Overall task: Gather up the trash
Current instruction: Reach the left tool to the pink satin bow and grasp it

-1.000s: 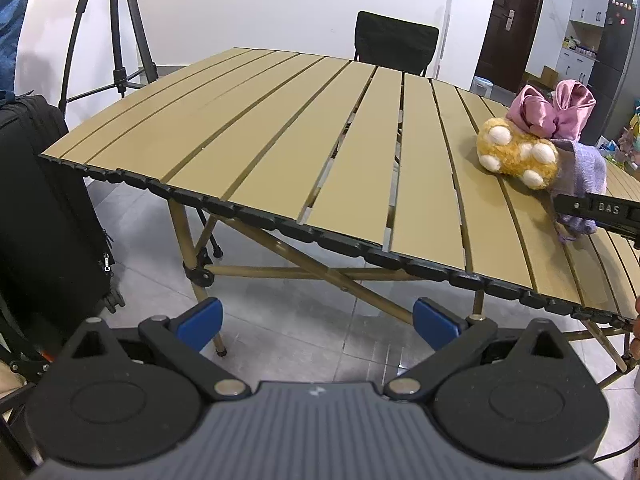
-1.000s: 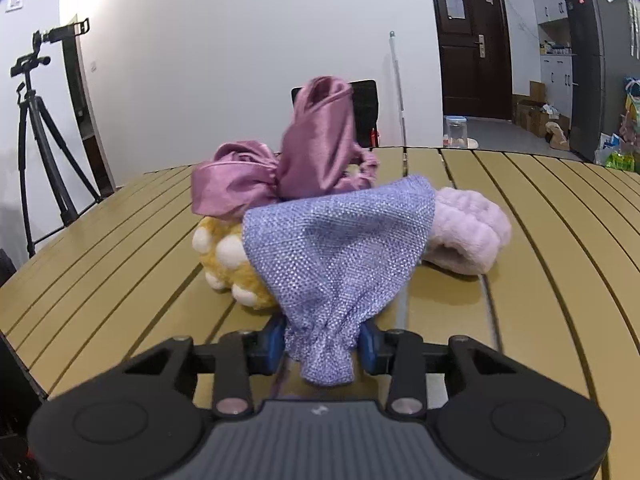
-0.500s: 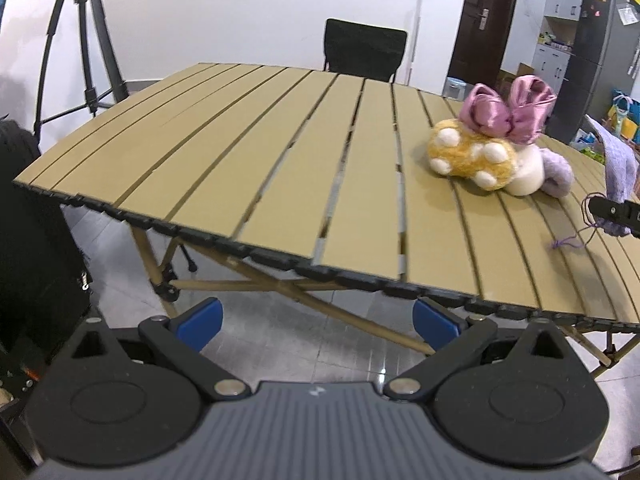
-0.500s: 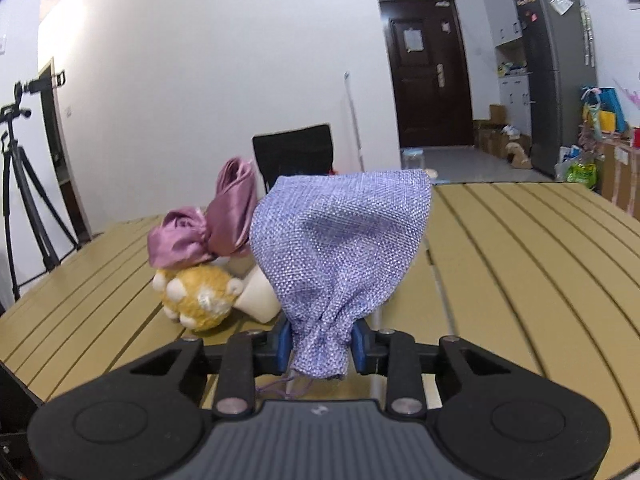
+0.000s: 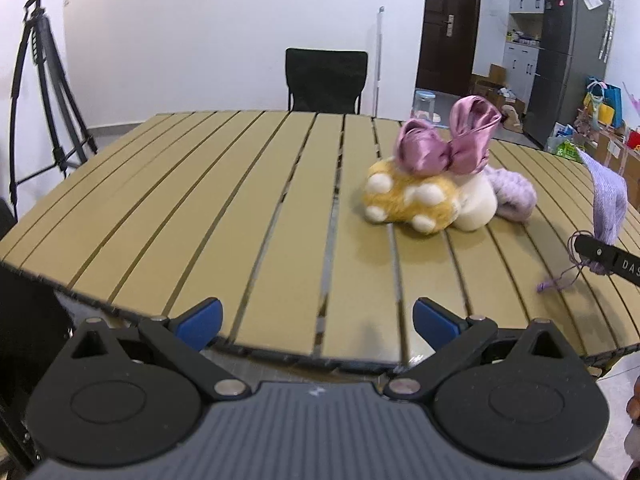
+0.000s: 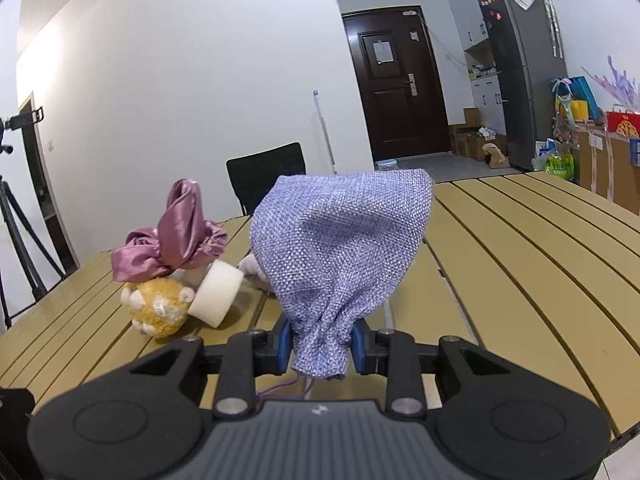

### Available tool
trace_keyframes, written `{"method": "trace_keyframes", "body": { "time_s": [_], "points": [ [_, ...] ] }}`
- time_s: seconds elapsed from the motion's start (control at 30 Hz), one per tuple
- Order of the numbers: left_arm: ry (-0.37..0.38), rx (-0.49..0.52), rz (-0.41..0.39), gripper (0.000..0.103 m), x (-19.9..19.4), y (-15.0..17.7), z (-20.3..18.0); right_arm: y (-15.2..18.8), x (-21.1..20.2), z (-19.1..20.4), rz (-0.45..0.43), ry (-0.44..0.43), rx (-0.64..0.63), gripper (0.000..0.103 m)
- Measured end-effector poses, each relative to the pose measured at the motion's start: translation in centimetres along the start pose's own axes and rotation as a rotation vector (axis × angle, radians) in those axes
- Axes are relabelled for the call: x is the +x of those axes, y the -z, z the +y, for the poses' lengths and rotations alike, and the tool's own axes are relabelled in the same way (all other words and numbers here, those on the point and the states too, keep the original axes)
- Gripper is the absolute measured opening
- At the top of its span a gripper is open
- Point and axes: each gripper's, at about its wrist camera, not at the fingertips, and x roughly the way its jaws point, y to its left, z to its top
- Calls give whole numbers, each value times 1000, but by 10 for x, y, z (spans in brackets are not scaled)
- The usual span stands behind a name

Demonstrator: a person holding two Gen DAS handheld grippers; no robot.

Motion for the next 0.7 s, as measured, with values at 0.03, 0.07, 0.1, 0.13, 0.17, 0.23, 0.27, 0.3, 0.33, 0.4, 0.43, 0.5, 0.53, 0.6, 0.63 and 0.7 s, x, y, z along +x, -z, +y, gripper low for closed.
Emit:
{"method": "trace_keyframes", "body": {
  "time_s": [0.03,0.07,0.1,0.13,0.17,0.23,0.27,0.3,0.33,0.4,0.43,0.5,0.53,0.6,0.63,0.7],
  "points": [
    [3,6,-2,103,1,-3,-4,-1,2,0,-4,0,6,28],
    [8,11,-4,103,3,-6,-7,-1,2,-3,-8,1,12,28],
    [10,17,-6,103,4,-9,-10,0,-1,-6,-11,2,17,28],
    [12,24,-10,103,6,-13,-14,0,-2,-7,-13,3,20,28],
    [16,29,-14,103,8,-16,-17,-1,-1,-9,-15,4,23,28],
    [23,42,-23,103,12,-25,-25,-2,1,-13,-16,7,32,28],
    [27,47,-28,103,13,-29,-28,-2,2,-15,-16,6,39,28],
    [32,53,-36,103,16,-34,-32,-3,3,-16,-15,5,46,28],
    [34,59,-41,103,19,-38,-36,-3,4,-17,-13,3,49,28],
    [43,77,-53,103,27,-49,-47,-3,6,-17,-11,2,52,28],
    [48,87,-57,103,31,-54,-51,-3,7,-17,-11,3,51,28],
    [52,112,-70,103,39,-64,-61,-3,9,-17,-10,2,50,28],
    [47,127,-76,103,43,-69,-68,-3,10,-18,-9,2,51,28],
    [51,158,-90,103,51,-80,-79,-3,11,-19,-8,1,54,28],
    [48,177,-95,103,55,-84,-85,-3,12,-20,-8,2,54,28],
    [30,219,-113,103,63,-91,-97,-4,13,-22,-7,1,56,28]
  ]
}}
